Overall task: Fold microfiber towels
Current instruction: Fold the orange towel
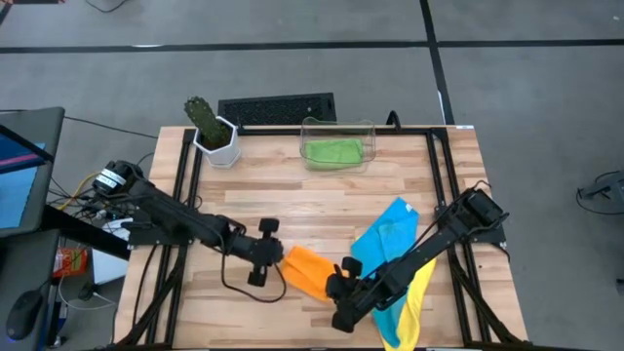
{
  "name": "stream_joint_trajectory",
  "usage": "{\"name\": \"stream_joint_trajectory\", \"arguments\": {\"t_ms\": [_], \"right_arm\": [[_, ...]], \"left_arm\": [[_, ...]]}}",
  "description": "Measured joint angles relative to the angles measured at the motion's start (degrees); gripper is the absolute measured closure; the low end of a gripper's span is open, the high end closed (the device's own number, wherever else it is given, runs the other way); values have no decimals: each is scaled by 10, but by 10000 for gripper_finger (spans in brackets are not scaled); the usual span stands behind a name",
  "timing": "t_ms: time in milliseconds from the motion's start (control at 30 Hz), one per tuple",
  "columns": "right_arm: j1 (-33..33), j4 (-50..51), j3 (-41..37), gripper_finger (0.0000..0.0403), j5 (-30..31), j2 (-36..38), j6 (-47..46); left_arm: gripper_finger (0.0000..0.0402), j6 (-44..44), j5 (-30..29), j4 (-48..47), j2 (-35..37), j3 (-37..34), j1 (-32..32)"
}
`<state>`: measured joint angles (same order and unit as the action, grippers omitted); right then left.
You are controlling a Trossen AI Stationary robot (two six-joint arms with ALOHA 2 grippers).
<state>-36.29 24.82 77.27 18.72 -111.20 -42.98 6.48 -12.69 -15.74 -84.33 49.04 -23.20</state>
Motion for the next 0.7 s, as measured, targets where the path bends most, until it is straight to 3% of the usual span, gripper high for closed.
{"name": "stream_joint_trajectory", "arguments": {"t_ms": [700], "right_arm": [[35,97,0,371,3,-2,-8]], "left_arm": [[401,-19,13,43,-1,-10,51]]}}
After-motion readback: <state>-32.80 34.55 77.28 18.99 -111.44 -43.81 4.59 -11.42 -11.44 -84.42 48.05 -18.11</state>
